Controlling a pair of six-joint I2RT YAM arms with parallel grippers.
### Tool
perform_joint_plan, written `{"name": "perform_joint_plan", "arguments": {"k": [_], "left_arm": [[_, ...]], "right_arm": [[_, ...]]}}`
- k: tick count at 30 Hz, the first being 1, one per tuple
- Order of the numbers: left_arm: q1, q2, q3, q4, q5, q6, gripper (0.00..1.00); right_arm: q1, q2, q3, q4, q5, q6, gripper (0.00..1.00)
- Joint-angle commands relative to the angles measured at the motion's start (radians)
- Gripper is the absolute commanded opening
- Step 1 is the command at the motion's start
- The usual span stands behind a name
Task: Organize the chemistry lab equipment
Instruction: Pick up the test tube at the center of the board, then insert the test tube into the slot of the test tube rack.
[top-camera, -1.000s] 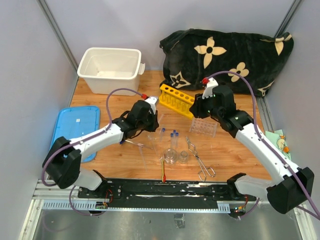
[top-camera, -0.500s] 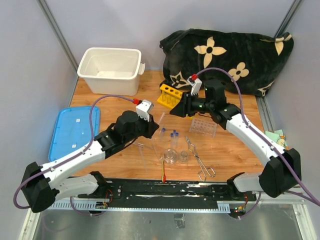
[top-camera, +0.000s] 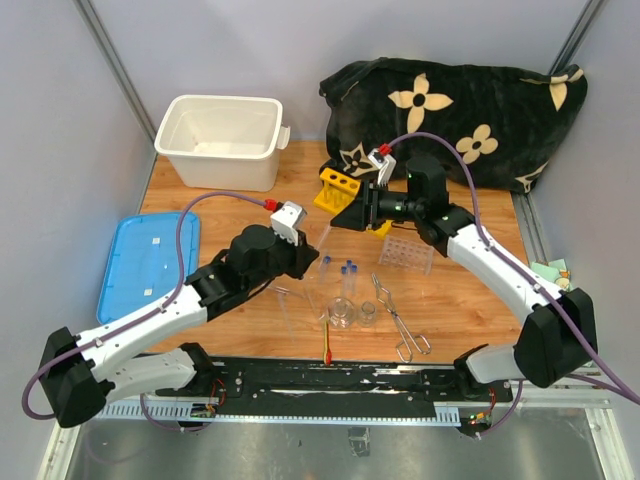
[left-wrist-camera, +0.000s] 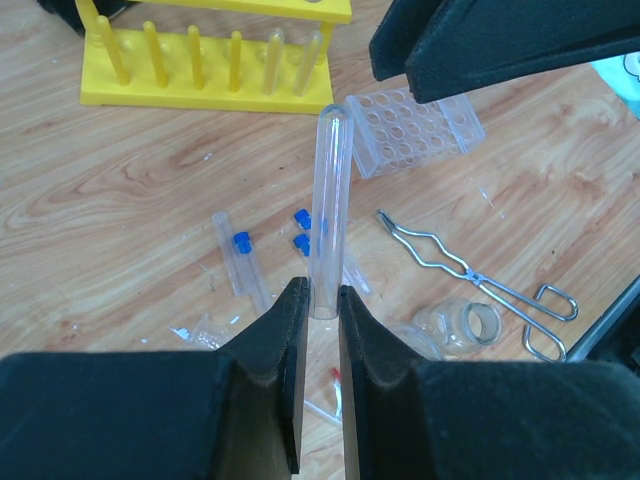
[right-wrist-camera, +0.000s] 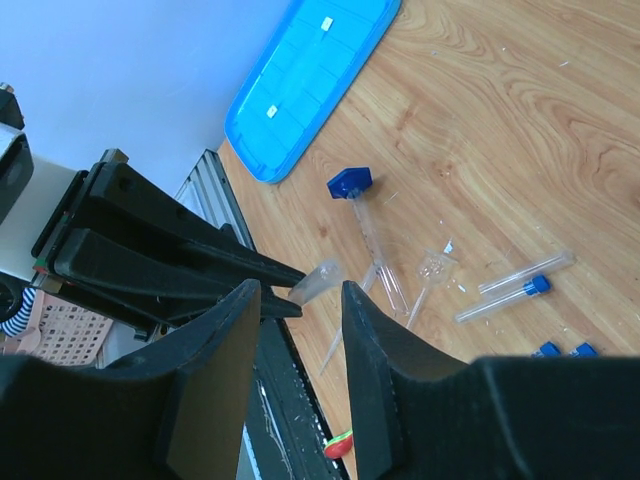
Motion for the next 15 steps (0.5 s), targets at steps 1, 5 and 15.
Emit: {"name": "perform_joint_plan", "arguments": {"k": [1,5,15], "left_arm": [[-0.016,0.003,0.016,0.031,-0.016,0.01,0.0],[-0.026,0.004,0.031,0.029,-0.021,0.012,0.0],[-0.037,-0.011,0.052,0.022,-0.042,0.02,0.01]], "right_arm": [[0.018,0.023,0.018,0.043,-0.033,0.017,0.39],[0.023,0.04,0.017,0.05,-0.035,0.017,0.39],[0.027,0.053,0.007,0.067,-0.039,0.022,0.35]]}}
